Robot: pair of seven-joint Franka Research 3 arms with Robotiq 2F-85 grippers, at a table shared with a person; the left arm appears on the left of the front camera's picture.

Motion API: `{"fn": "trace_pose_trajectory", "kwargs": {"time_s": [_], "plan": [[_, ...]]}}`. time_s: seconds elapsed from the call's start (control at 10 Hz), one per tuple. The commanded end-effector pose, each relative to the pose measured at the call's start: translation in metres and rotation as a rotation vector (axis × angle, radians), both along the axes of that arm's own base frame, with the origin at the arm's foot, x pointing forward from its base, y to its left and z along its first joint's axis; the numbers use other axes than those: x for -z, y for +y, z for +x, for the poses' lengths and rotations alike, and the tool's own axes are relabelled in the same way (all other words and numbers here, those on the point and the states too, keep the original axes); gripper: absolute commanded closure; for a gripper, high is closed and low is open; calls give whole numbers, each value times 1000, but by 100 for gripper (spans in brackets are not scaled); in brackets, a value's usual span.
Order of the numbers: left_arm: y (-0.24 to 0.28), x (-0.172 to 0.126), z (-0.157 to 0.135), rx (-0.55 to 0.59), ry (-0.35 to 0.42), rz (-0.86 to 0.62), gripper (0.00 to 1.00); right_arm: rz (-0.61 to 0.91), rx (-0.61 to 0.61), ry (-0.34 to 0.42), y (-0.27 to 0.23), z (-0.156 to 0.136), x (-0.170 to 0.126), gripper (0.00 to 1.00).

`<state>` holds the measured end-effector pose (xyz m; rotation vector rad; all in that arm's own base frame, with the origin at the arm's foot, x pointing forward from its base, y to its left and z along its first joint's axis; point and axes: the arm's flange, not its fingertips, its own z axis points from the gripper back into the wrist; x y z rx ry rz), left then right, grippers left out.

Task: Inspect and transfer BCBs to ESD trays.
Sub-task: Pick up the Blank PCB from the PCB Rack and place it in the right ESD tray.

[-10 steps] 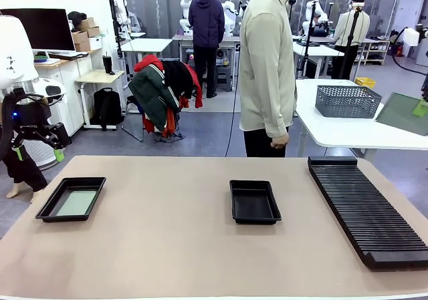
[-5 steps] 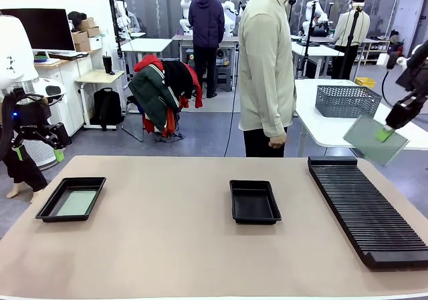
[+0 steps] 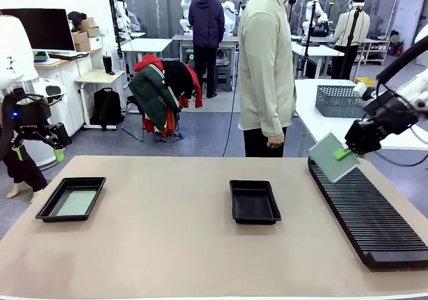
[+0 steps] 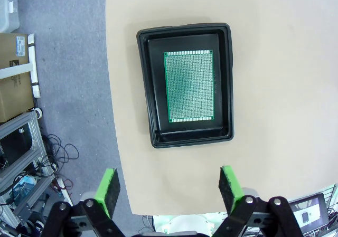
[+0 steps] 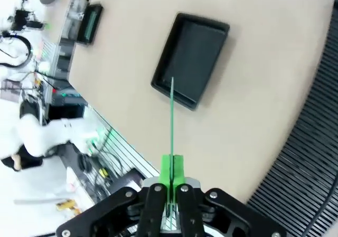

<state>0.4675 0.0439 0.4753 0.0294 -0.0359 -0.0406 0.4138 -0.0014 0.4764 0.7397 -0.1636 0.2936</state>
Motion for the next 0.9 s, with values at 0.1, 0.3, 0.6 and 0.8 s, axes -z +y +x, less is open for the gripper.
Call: {"fn": "trace_pose_trajectory", "kwargs": {"time_s": [0.1, 0.3, 0.6, 0.8], "plan": [[1, 2, -1, 2, -7, 1, 0, 139, 90, 31, 54, 9, 48, 97], [1, 2, -1, 2, -7, 1, 0, 194, 116, 60, 78, 15, 76, 97], [1, 2, -1, 2, -7, 1, 0, 240, 160, 86, 109, 25, 107, 97], [1, 2, -1, 2, -7, 1, 0, 263, 160, 110, 124, 34, 130, 97]]}}
